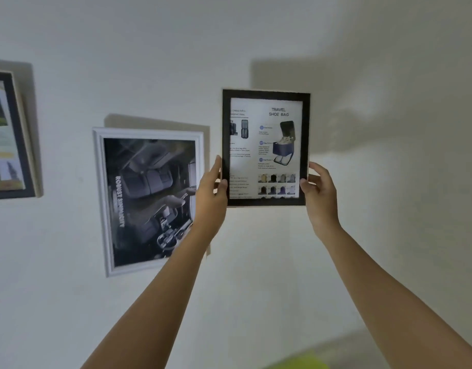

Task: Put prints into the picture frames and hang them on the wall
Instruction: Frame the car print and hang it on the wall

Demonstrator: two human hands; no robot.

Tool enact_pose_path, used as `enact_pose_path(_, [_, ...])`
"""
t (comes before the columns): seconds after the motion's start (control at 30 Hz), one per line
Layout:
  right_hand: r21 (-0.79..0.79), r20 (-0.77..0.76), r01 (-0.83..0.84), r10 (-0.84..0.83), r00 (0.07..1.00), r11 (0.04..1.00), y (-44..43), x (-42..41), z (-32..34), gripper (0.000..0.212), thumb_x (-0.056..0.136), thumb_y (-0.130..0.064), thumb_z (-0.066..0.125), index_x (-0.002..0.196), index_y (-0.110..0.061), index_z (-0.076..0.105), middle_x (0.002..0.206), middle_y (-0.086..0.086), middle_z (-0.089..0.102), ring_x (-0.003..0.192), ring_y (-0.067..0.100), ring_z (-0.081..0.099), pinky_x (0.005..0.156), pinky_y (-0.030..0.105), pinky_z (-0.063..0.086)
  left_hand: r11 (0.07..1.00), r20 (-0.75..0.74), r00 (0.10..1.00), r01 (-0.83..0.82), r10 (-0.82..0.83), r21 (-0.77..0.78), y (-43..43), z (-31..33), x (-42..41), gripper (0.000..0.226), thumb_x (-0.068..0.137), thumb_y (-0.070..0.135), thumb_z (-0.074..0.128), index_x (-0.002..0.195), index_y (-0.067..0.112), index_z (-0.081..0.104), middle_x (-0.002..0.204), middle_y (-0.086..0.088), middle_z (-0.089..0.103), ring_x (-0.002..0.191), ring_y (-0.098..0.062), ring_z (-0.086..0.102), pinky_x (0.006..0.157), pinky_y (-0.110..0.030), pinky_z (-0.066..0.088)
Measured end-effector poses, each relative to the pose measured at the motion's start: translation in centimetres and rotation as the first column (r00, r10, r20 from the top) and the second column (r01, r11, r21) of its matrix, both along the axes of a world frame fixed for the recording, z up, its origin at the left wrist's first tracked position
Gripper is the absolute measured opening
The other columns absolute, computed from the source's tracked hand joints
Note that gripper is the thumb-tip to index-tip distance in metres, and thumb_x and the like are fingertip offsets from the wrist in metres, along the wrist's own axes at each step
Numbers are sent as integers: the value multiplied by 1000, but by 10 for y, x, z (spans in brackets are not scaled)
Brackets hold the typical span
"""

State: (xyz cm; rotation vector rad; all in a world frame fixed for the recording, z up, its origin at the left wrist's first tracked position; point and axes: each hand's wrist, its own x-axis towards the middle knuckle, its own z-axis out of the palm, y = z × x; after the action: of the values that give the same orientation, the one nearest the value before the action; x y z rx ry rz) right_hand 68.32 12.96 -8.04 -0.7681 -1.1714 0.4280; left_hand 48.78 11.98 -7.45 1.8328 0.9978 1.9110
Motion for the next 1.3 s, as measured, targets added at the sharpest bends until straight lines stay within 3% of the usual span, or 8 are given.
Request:
enact_pose_path(0.2, [-64,-61,-248,244,968,967,-84,-45,-87,44,93,1,44,128,-25,48,101,-4,57,91,7,57,70,12,50,984,-61,998,-2,-9,-181,-75,-103,-61,47,98,13,39,138,36,30,126,-3,50,108,-15,53,85,-24,54])
enact_pose_path(0.3, [-154,-122,-344,328,937,926,-120,-73,-158,44,94,-2,44,130,-28,45,132,1,52,119,15,52,100,34,46,948,-26,999,-38,31,-316,-121,-167,-91,47,98,13,41,140,31,33,119,-7,54,104,-25,56,82,-26,52])
enact_pose_path(0.53, [-431,-147,-425,403,903,796,-220,-129,-307,95,57,-70,69,136,-24,43,140,-5,48,127,7,46,105,31,42,748,-10,996,-71,86,-660,-231,-309,-148,46,98,11,40,142,22,35,117,-6,54,100,-19,58,87,-35,53])
enact_pose_path(0.63, [-521,-151,-403,384,911,752,-258,-150,-354,71,75,-56,63,135,-23,45,140,-6,48,131,11,42,110,44,34,623,-145,989,-135,35,-771,-275,-352,-163,50,95,6,42,143,16,32,101,-5,55,80,-12,54,65,-20,46])
enact_pose_path(0.77, [-598,-3,-237,293,956,766,-294,-176,-388,42,96,-3,41,132,-24,46,136,-12,47,130,7,41,110,29,32,504,-353,933,-273,-69,-819,-303,-384,-168,54,97,18,43,146,18,21,140,-9,38,126,-25,41,101,-30,35])
enact_pose_path(0.93, [-453,420,-30,243,874,891,-315,-196,-409,49,92,6,41,133,-19,48,124,-18,53,107,-12,52,90,7,41,651,-251,966,-152,-62,-744,-291,-368,-147,60,99,35,36,149,21,6,146,-5,36,134,-23,33,107,-32,27])
enact_pose_path(1.07, [-270,614,21,156,774,963,-315,-201,-410,47,86,-1,39,131,-11,51,113,-2,65,91,3,60,80,12,47,649,-54,997,-72,47,-757,-271,-344,-136,68,98,34,39,147,31,-8,76,12,48,71,-17,55,80,-49,52])
enact_pose_path(1.3, [-176,774,-79,188,605,981,-292,-203,-406,54,81,4,56,131,-17,49,121,0,64,92,13,68,73,26,57,616,159,955,-30,249,-787,-244,-360,-138,77,94,8,41,146,38,-7,73,-4,45,60,-20,45,66,-41,49])
